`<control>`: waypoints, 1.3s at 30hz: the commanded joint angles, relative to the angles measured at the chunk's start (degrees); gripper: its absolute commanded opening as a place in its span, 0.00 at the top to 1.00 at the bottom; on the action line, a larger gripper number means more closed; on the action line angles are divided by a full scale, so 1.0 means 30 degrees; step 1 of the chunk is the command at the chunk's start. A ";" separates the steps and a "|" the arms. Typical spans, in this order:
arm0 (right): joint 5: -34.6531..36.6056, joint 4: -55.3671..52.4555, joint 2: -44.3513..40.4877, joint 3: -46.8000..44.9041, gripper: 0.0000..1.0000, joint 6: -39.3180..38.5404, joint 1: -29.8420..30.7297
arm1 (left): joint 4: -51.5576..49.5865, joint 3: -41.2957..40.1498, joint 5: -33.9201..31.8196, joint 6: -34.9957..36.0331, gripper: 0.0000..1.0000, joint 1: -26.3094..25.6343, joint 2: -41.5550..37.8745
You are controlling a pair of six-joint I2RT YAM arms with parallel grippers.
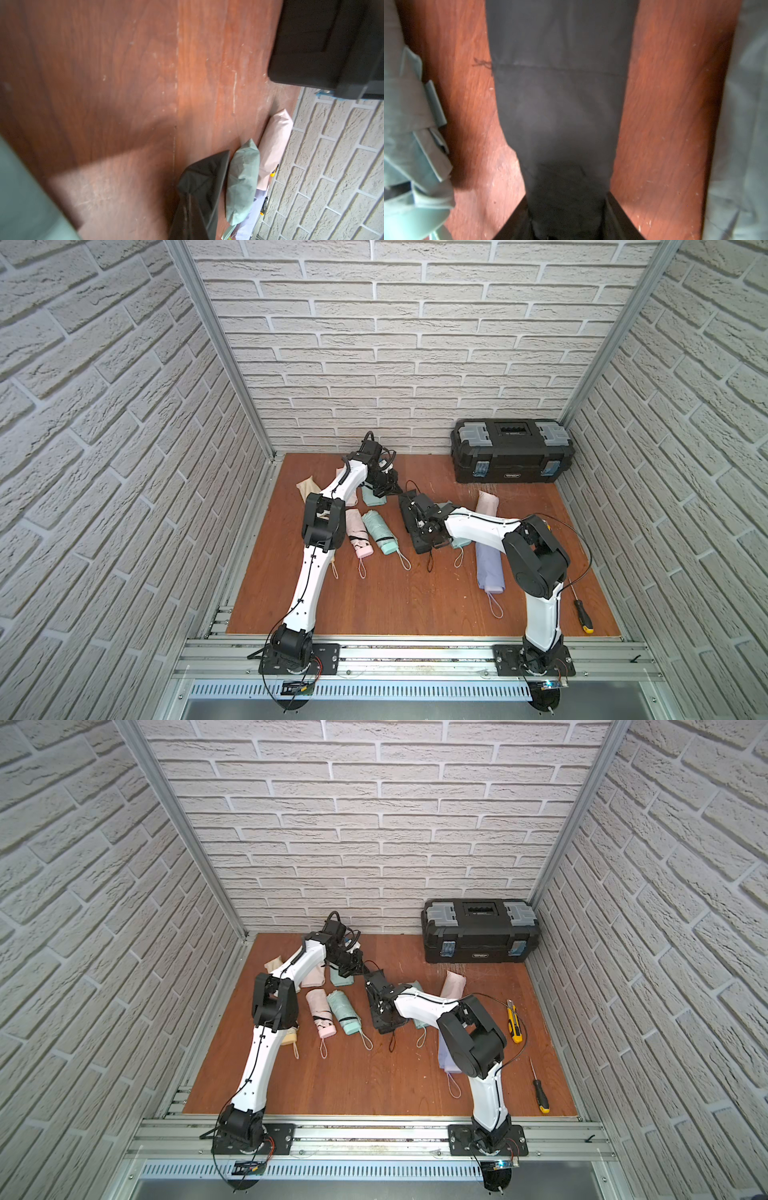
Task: Take umbrellas out of sleeves
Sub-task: Take out the umbrella from the umbrella sleeve.
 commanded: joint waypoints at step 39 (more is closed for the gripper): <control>0.0027 -0.1017 -0.3263 -0.3718 0.72 0.1268 0.1264 | 0.2404 0.5748 -0.0496 -0.0611 1.00 0.2035 0.2659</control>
